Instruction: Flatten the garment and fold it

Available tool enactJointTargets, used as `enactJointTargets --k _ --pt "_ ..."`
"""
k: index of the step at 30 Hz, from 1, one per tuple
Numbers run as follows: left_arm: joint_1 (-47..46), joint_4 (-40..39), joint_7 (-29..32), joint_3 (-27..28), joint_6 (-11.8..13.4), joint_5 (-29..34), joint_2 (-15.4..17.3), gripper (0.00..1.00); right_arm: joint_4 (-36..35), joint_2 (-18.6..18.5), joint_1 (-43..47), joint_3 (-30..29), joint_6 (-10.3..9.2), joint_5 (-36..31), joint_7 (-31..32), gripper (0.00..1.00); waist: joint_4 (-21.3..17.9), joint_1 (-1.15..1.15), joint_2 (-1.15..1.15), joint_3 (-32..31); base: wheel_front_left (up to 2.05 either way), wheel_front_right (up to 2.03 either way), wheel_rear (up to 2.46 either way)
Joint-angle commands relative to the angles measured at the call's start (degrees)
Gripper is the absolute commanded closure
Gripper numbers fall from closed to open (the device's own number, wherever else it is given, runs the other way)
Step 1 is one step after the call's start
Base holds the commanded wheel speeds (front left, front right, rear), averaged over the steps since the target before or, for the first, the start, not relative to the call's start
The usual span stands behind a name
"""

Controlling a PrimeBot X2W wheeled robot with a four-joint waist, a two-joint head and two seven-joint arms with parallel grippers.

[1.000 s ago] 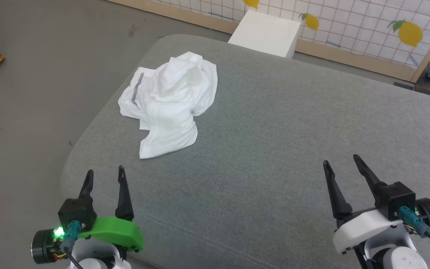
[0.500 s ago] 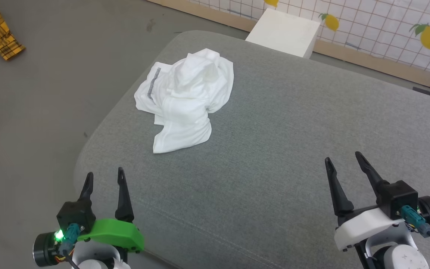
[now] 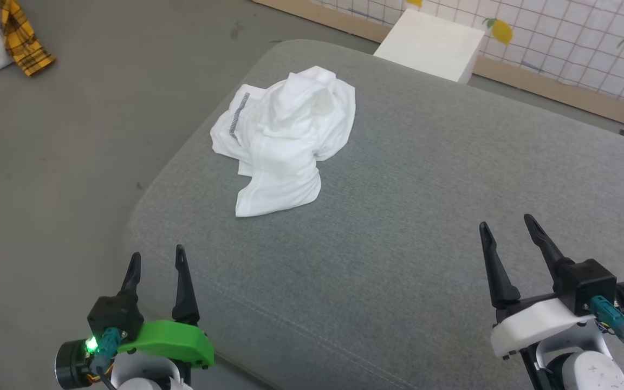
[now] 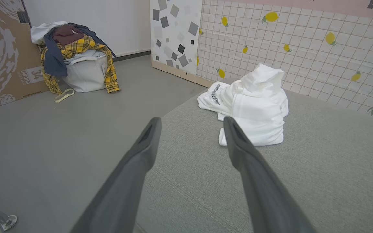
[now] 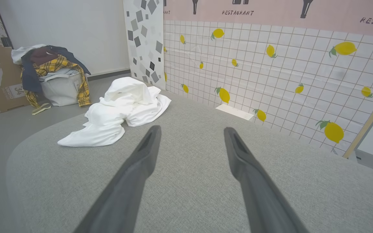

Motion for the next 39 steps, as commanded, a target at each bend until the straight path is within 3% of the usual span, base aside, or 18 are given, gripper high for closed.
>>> enactJointTargets --k 1,23,34,39 --pt "-0.1 0.3 -0.6 -0.2 0.6 -0.7 -0.2 0.00 0.1 0.1 -1.0 -0.1 -0.08 -0.3 -0.6 0.00 0.5 0.00 0.00 0.1 0.00 0.00 0.00" --pt "-0.2 3.0 -3.2 -0.9 1.4 -2.9 -0.2 0.00 0.7 0.1 -1.6 -0.2 -0.10 0.0 -2.4 0.00 5.4 0.00 0.00 0.3 0.00 0.00 0.00" --pt "-0.6 2.8 -3.2 -0.8 1.3 -3.1 -0.2 0.00 0.7 0.1 -1.9 -0.2 -0.10 0.1 -2.4 0.00 4.3 0.00 0.00 0.8 0.00 0.00 0.00" --pt "-4.2 3.3 -2.7 -1.1 -0.7 -4.5 0.2 0.00 0.5 0.1 -2.7 -0.2 -0.10 0.0 -2.2 0.00 3.0 0.00 0.00 1.7 0.00 0.00 0.00"
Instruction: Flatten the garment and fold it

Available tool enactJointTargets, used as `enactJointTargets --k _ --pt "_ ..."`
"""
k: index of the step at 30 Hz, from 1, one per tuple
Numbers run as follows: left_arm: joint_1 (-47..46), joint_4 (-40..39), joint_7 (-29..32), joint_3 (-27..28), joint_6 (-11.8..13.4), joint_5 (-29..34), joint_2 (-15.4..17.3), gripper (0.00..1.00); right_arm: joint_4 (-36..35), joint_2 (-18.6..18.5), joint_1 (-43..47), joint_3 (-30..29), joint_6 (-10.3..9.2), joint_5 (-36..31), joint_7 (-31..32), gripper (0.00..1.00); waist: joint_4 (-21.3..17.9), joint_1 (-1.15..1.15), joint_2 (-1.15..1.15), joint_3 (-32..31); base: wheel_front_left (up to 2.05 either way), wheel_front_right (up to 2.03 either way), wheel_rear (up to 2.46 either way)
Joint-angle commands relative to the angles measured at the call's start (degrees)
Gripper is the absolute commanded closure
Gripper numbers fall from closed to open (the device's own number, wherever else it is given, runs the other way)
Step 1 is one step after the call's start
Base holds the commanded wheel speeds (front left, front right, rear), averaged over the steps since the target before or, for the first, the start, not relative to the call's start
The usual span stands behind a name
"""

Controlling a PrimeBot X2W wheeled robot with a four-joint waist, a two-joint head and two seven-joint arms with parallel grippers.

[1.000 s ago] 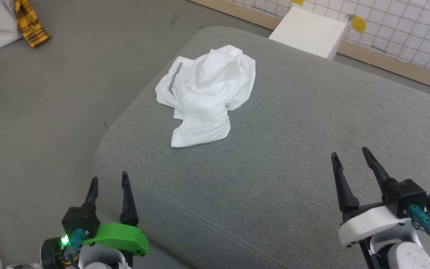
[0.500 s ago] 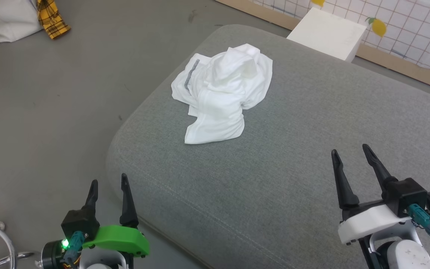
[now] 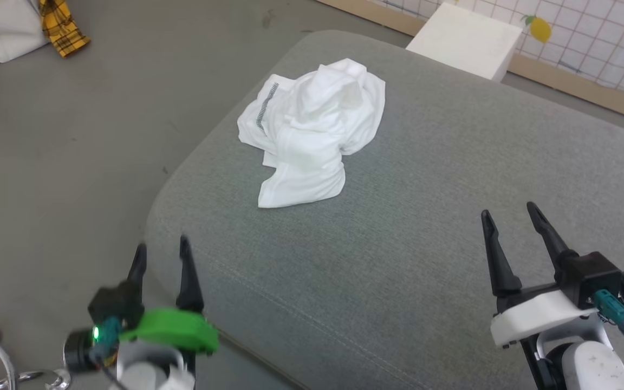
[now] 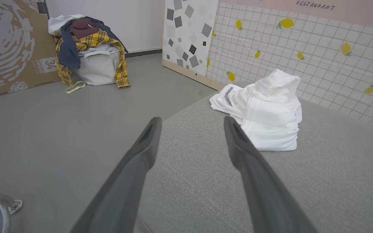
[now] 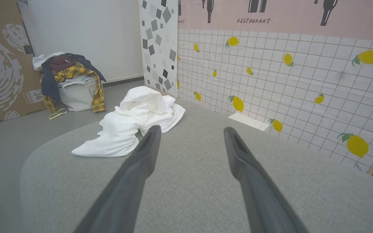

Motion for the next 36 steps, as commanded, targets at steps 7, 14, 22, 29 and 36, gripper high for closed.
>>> enactJointTargets --k 7,14,22,29,36 --pt "-16.0 2.1 8.1 -0.7 -5.5 -3.8 3.1 0.00 -1.1 0.0 -2.9 -0.1 -0.10 -0.8 0.2 0.00 -3.9 0.00 0.00 4.4 0.00 0.00 0.00" --pt "-32.0 5.9 19.1 1.0 -9.2 -9.3 6.7 0.00 -3.5 0.0 -6.8 0.2 -0.10 -2.2 0.8 0.00 -9.9 0.00 0.00 12.6 0.00 0.00 0.00" --pt "-43.5 9.0 32.1 3.0 -10.1 -13.6 12.4 0.00 -5.3 0.0 -11.2 0.2 -0.10 -2.8 0.4 0.00 -17.2 0.00 0.00 23.0 0.00 0.00 0.00" --pt "-47.4 10.6 43.7 5.4 -8.4 -16.8 16.9 0.00 -4.9 0.0 -14.5 0.6 -0.10 -2.1 -1.1 0.00 -23.0 0.00 0.00 30.2 0.00 0.00 0.00" --pt "-45.1 12.5 56.5 6.9 -1.9 -17.8 19.9 0.00 -3.6 0.0 -16.8 1.2 -0.10 -1.0 -2.9 0.00 -26.1 0.00 0.00 33.8 0.00 0.00 0.00"
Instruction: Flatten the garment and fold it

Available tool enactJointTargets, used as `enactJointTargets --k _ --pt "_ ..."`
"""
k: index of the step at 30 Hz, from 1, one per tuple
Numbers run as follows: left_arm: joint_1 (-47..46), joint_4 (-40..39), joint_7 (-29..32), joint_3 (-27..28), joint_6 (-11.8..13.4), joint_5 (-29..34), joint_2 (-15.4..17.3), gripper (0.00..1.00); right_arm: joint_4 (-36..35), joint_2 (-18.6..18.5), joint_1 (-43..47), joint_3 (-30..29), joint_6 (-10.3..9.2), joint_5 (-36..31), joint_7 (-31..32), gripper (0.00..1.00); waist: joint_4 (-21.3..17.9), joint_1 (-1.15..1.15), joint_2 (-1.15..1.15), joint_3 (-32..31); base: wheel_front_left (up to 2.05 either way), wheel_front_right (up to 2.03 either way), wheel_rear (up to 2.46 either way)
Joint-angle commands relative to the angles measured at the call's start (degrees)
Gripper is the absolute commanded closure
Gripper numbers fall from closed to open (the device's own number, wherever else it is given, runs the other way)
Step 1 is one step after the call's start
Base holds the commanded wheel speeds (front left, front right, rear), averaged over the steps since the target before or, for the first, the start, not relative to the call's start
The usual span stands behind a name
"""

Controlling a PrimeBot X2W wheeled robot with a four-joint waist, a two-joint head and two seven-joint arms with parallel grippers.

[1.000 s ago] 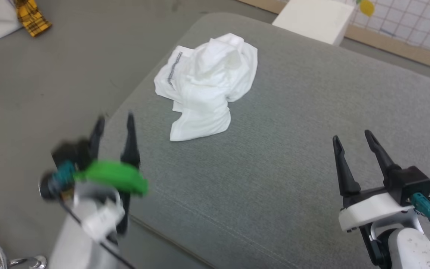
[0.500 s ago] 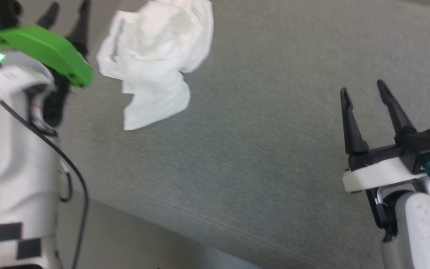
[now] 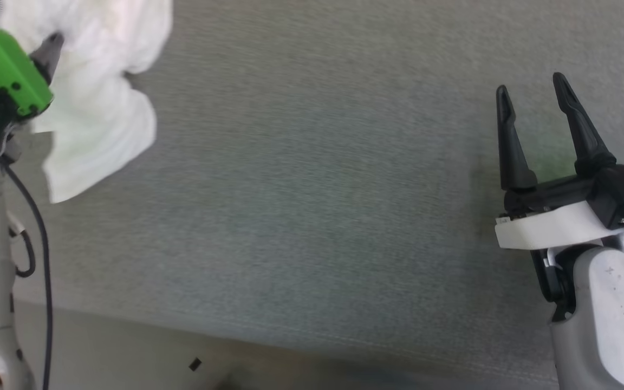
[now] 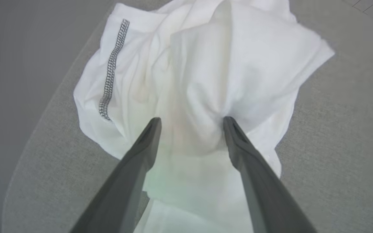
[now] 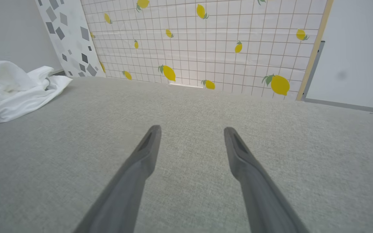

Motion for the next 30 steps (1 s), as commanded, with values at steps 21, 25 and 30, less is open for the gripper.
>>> enactJointTargets --k 21,25,30 --pt "12.9 -9.8 -4.5 3.3 6.5 5.3 6.7 1.00 5.7 0.0 0.8 -1.6 -0.10 1.9 -3.0 0.00 -4.3 -0.01 0.00 -6.6 0.00 0.00 0.00" --pt "10.8 -10.6 -17.3 2.2 3.8 9.6 8.6 1.00 6.8 0.0 2.9 -1.9 -0.10 3.0 -3.2 0.00 -4.2 -0.01 0.00 -12.4 0.00 0.00 0.00" --pt "7.7 -11.2 -29.7 -0.2 1.1 13.5 9.6 1.00 7.4 0.0 5.8 -2.6 -0.10 4.2 -3.4 0.00 -4.8 -0.01 0.00 -18.2 0.00 0.00 0.00"
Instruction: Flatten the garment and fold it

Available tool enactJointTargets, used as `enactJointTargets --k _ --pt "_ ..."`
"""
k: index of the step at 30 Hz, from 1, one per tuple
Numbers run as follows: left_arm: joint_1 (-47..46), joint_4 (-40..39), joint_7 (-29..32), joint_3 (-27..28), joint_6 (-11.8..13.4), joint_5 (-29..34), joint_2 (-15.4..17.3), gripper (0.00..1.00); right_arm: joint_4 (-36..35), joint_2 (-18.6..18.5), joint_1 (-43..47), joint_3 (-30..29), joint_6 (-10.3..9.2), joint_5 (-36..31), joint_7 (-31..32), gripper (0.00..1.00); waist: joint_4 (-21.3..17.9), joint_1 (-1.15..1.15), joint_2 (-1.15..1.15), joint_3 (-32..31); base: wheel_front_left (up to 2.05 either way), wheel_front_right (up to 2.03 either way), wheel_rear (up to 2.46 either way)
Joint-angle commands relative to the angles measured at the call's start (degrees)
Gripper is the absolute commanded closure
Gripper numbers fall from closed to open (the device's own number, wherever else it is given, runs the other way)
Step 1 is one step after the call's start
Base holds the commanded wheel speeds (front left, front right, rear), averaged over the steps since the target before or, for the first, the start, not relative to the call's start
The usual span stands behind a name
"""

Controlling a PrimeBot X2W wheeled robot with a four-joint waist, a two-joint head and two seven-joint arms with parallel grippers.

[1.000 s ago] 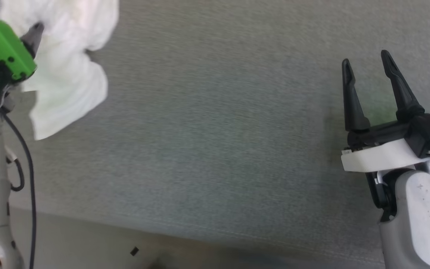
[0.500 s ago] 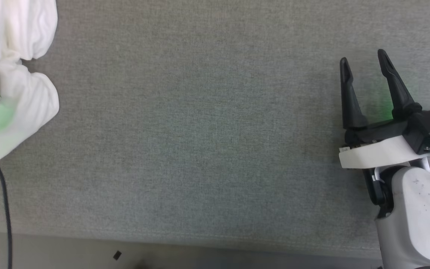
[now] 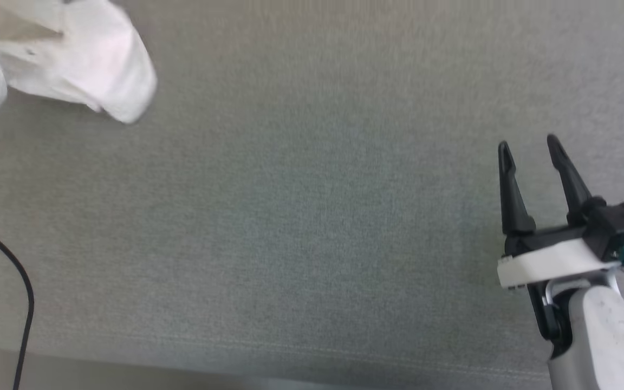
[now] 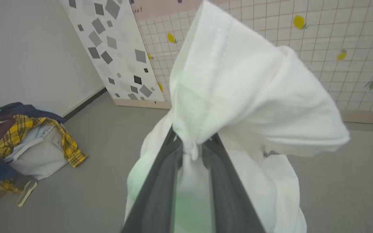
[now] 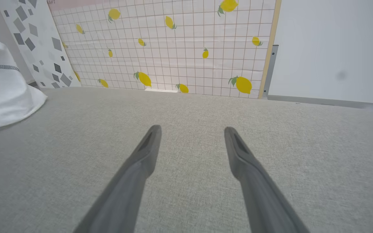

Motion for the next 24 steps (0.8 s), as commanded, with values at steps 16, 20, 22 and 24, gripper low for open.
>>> enactJointTargets --k 16,20,22,24 --pt "-15.4 -0.8 -10.7 -11.6 -3.7 1.8 -10.3 1.00 -0.4 0.0 6.6 -0.4 -0.10 1.1 0.8 0.00 -8.2 0.00 0.00 -16.1 0.00 0.00 0.00" --pt "-19.5 2.0 -11.5 -14.0 -4.4 0.5 -14.8 1.00 -0.8 0.0 7.7 -0.1 -0.10 0.9 1.5 0.00 -11.1 0.00 0.00 -17.0 0.00 0.00 0.00" --pt "-21.3 3.3 -12.1 -14.9 -4.8 -0.3 -17.0 1.00 -1.1 0.0 8.1 0.1 -0.10 0.8 1.8 0.00 -12.6 0.00 0.00 -17.2 0.00 0.00 0.00" --pt "-22.8 4.8 -12.5 -15.8 -5.1 -1.2 -19.2 1.00 -1.3 0.0 8.4 0.3 -0.10 0.8 2.1 0.00 -14.0 0.00 0.00 -17.3 0.00 0.00 0.00"
